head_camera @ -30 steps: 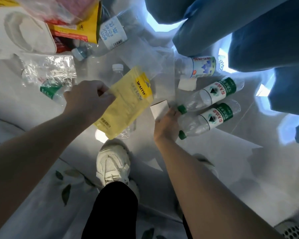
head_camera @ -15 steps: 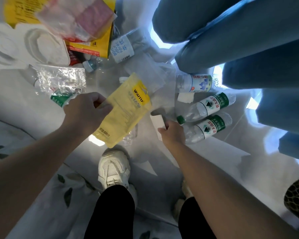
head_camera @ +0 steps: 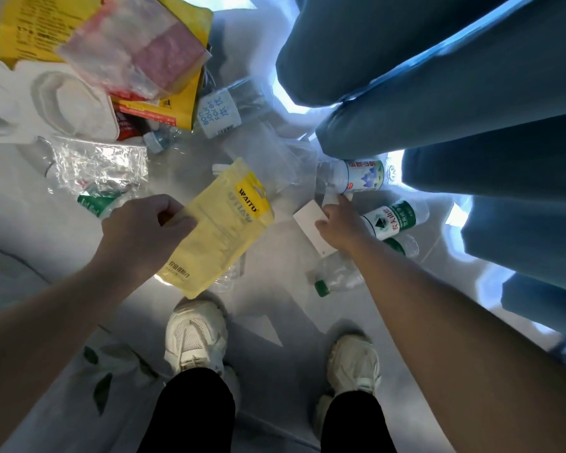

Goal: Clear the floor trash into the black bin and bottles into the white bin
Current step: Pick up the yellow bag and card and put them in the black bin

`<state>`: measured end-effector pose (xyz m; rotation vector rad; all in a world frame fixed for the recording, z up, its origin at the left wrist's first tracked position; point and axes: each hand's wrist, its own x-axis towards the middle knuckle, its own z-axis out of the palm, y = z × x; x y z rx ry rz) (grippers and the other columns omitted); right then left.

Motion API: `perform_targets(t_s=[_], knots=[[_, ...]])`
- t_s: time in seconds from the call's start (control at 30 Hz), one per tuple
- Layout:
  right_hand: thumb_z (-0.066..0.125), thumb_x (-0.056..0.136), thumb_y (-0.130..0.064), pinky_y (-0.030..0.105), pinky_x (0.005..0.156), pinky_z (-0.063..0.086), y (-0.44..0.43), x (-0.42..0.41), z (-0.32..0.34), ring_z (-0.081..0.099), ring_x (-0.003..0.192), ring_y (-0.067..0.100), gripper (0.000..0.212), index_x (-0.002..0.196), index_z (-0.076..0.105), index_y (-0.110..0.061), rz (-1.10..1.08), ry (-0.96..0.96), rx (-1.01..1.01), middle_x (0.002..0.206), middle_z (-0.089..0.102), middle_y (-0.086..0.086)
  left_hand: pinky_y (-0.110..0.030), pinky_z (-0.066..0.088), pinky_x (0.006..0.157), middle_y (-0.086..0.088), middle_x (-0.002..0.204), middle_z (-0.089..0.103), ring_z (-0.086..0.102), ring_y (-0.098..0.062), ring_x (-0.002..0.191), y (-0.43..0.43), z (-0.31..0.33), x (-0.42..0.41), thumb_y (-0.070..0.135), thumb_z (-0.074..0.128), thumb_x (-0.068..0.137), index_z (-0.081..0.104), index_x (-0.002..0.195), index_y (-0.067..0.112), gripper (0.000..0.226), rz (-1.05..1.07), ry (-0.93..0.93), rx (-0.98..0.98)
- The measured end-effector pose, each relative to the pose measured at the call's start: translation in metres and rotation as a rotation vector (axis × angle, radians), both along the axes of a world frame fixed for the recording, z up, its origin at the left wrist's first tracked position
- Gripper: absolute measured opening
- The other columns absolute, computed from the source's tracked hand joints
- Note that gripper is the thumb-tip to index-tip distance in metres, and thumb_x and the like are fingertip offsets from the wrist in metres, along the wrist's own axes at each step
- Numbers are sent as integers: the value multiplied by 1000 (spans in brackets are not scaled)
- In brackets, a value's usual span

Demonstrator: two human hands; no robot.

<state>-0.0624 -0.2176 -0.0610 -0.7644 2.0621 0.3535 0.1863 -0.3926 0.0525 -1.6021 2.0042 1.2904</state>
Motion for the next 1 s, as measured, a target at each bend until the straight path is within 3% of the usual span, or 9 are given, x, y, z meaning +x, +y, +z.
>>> perform_targets(t_s=[0.13, 0.23, 0.37, 0.53, 0.7, 0.8, 0.9, 1.0], knots=[[49, 96, -26, 37, 100, 42, 7, 6, -7, 45, 124, 31, 40, 131, 55, -10, -16, 18, -30, 156, 15, 7, -39, 48, 76, 7, 68, 61, 59, -24, 73, 5, -7, -1, 35, 68, 80, 59, 66, 24, 19, 32, 0, -26], [50, 95, -21, 32, 102, 37, 15, 17, -2, 44, 125, 30, 37, 128, 58, -6, 33, -6, -96, 150, 26, 10, -35, 45, 72, 8, 67, 60, 58, -22, 70, 9, -4, -4, 39, 65, 78, 60, 68, 24, 18, 22, -1, -46], [53, 93, -20, 38, 99, 42, 21, 16, -2, 40, 123, 31, 32, 120, 64, -9, 114, 105, -179, 144, 34, 9, -40, 49, 77, 7, 67, 61, 59, -26, 72, 17, 0, -9, 40, 62, 74, 65, 76, 22, 19, 24, 2, -36], [56, 89, -3, 39, 98, 46, 15, 16, -21, 52, 111, 32, 32, 121, 62, -7, -126, 155, -229, 137, 40, 11, -45, 50, 82, 4, 68, 62, 60, -29, 75, 25, -13, -14, 27, 68, 84, 67, 79, 17, 11, 4, -7, -58], [55, 87, -4, 37, 78, 51, 20, 20, -21, 60, 95, 33, 23, 107, 66, 2, -290, 130, -314, 109, 60, 18, -47, 49, 84, 9, 66, 59, 59, -28, 74, 37, -11, -16, 29, 68, 84, 63, 75, 23, 12, 17, 14, -93], [57, 82, -2, 41, 72, 55, 27, 23, 10, 62, 87, 29, 19, 99, 66, 1, -401, 62, -361, 97, 67, 15, -50, 48, 87, 10, 67, 58, 59, -29, 76, 46, 9, -17, 27, 67, 84, 62, 75, 23, 12, 40, -8, -99], [62, 81, -3, 31, 66, 47, 35, 21, 65, 57, 83, 22, 19, 99, 58, -4, -541, -40, -385, 91, 62, 4, -51, 47, 88, 10, 66, 58, 59, -27, 77, 59, 47, -20, 27, 66, 83, 59, 67, 26, 17, 100, -42, -101], [67, 78, -3, 25, 67, 47, 45, 18, 130, 60, 85, 19, 32, 106, 54, -11, -723, -126, -424, 94, 62, 0, -49, 47, 89, 11, 67, 58, 59, -28, 80, 74, 95, -27, 27, 65, 81, 58, 68, 28, 15, 146, -69, -94]])
